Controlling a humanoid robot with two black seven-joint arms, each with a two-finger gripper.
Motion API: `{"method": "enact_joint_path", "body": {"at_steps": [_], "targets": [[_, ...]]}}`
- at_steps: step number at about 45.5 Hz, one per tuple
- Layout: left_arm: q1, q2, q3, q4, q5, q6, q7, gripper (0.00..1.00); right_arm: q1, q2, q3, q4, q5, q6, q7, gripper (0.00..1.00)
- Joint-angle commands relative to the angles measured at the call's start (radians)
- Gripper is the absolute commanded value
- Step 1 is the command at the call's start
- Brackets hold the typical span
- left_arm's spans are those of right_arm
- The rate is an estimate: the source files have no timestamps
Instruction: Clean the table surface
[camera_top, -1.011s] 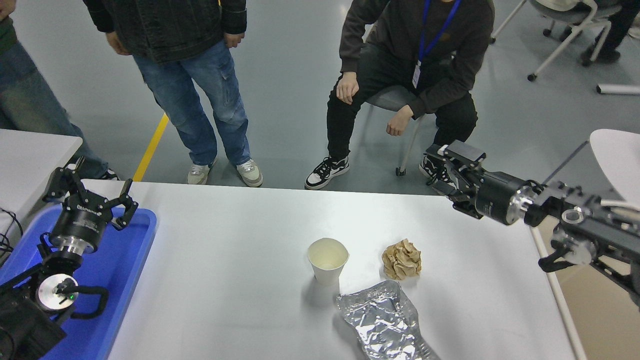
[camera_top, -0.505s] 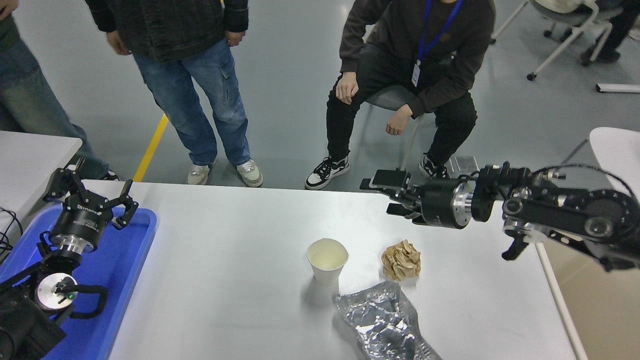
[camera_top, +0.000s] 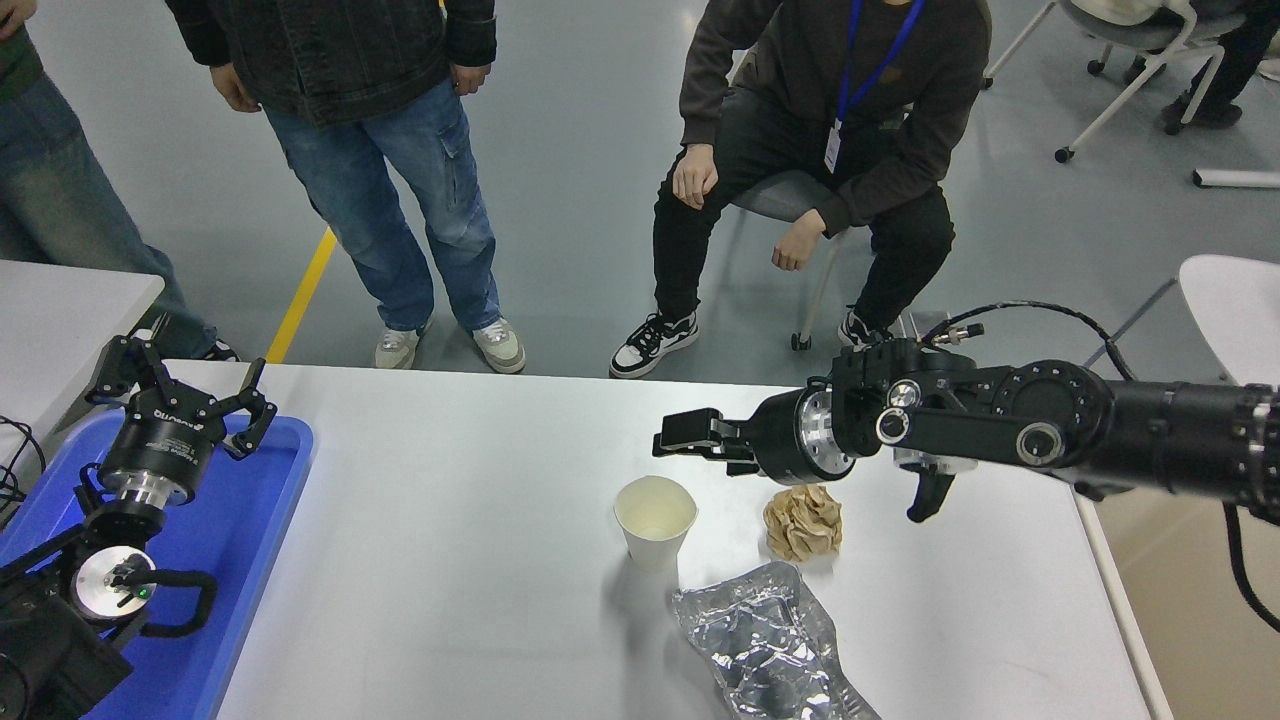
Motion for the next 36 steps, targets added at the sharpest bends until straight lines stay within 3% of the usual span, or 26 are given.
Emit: {"method": "enact_joint_path", "body": {"at_steps": [1,24,36], "targets": [[0.0,0.0,0.0,0.0,0.0,0.0,0.0,1.0,0.005,0.068,-0.017,-0.03,-0.003,0.001,-0.037,0.98],[0.0,0.0,0.0,0.0,0.0,0.0,0.0,1.0,-0.056,0.202,-0.079,-0.173,-0.075,-0.013,-0.036,0.97],[0.0,0.0,0.0,0.0,0.0,0.0,0.0,1.0,-0.094,0.213,-0.08,-0.201,-0.121,-0.041,-0.036,0.87]]}}
